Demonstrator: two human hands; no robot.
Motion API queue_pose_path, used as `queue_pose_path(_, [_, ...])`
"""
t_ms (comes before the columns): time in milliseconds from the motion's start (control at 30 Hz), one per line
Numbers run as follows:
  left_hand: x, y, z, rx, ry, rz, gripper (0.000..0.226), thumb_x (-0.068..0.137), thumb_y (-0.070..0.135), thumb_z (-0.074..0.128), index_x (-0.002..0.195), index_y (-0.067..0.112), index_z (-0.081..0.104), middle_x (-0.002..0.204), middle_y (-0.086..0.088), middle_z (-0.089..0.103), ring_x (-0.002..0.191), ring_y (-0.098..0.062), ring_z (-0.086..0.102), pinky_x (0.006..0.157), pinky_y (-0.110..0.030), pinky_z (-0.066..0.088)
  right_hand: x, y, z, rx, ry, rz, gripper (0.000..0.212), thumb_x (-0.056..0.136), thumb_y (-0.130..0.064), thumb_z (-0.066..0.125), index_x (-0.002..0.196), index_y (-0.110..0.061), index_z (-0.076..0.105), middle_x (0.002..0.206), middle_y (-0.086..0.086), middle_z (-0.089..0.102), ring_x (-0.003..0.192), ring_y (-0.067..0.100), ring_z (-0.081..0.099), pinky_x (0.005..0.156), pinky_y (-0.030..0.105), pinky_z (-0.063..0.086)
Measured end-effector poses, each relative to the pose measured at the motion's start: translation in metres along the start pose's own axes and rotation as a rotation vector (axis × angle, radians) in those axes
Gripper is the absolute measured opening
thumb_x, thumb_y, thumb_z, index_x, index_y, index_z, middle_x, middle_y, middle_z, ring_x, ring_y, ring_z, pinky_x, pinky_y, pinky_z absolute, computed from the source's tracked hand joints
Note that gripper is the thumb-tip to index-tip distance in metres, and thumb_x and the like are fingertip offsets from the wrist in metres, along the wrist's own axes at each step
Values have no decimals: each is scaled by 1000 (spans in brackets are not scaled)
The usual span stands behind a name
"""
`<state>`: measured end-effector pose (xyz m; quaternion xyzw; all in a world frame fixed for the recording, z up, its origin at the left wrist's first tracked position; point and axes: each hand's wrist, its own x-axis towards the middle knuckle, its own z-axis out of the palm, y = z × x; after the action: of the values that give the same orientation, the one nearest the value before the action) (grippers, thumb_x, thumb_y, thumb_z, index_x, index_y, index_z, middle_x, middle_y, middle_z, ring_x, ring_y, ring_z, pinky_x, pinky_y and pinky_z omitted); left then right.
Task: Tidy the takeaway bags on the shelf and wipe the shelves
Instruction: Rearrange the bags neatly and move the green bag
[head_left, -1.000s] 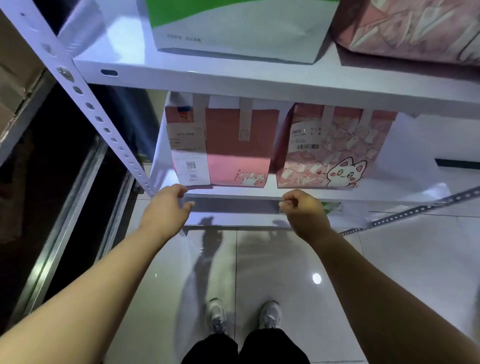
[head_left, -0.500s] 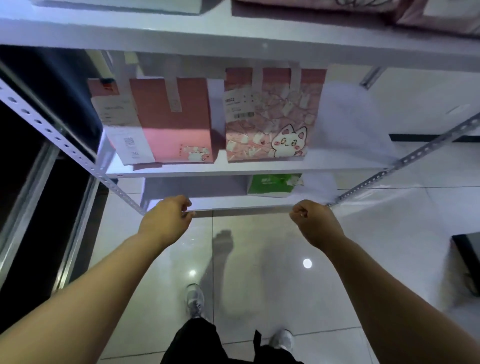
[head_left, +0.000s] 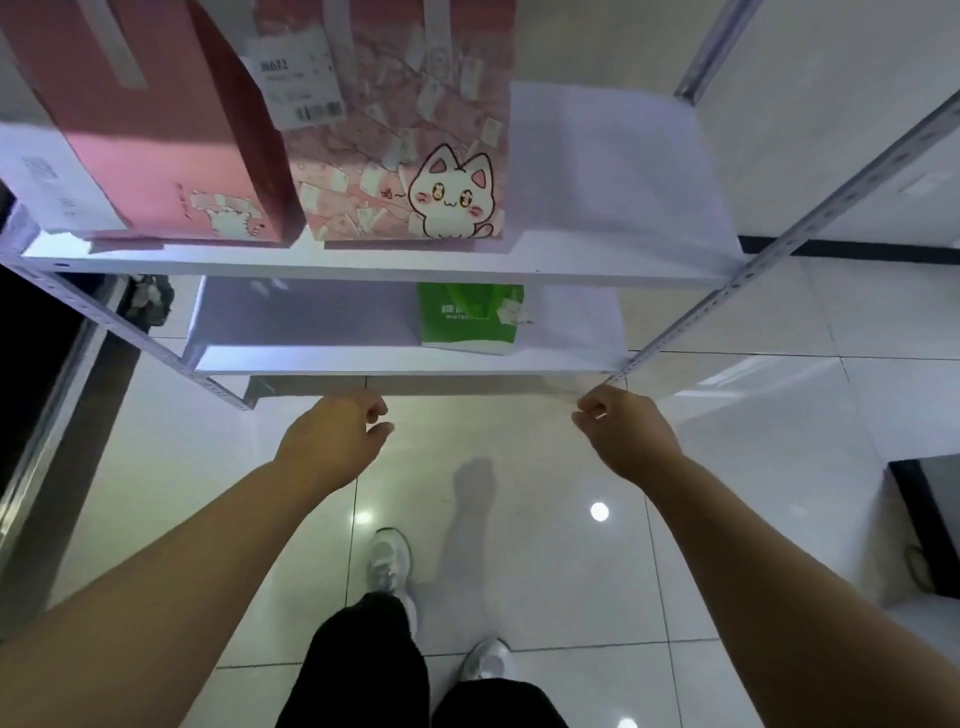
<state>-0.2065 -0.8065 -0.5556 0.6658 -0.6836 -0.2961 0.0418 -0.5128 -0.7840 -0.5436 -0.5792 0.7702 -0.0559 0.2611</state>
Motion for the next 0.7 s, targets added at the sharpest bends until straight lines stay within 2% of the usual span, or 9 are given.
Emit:
queue_pose_path(233, [81, -20, 67, 82, -36, 13, 19, 89, 30, 57, 104, 19, 61, 102, 5, 64, 92, -17, 58, 75, -29, 45, 83, 44, 65, 18, 10, -3, 20, 88, -34, 57, 101, -19, 64, 97, -2, 65, 84, 16, 54, 72, 29, 43])
queue_pose_path(367, [142, -44, 112, 133, -5, 56, 12, 89, 29, 56, 94, 19, 60, 97, 2, 63, 88, -20, 57, 74, -33, 49, 140, 65, 120, -11, 32, -15, 16, 89, -32, 55, 96, -19, 62, 95, 1, 65, 82, 19, 55, 70, 29, 42])
queue_pose_path(533, [209, -78, 166, 122, 46, 68, 17, 89, 28, 55, 101, 19, 63, 100, -1, 64, 88, -22, 58, 74, -32, 48, 199, 84, 184, -5, 65, -35, 18, 90, -30, 53, 98, -17, 63, 97, 4, 66, 87, 22, 58, 75, 33, 49])
queue_pose_path(633, [240, -96, 192, 81, 81, 54, 21, 88, 29, 57, 106, 20, 62, 103, 2, 65, 83, -20, 58, 72, -29, 45, 224, 91, 213, 0, 105, -37, 18, 89, -30, 53, 100, -19, 63, 97, 3, 65, 83, 19, 57, 68, 28, 44])
queue_pose_path(700, [257, -105, 206, 72, 93, 53, 22, 88, 30, 58, 107, 19, 62, 105, 1, 65, 85, -20, 58, 73, -29, 45, 237, 94, 227, 14, 130, -27, 22, 89, -31, 53, 105, -19, 62, 102, 3, 65, 88, 21, 58, 72, 29, 45])
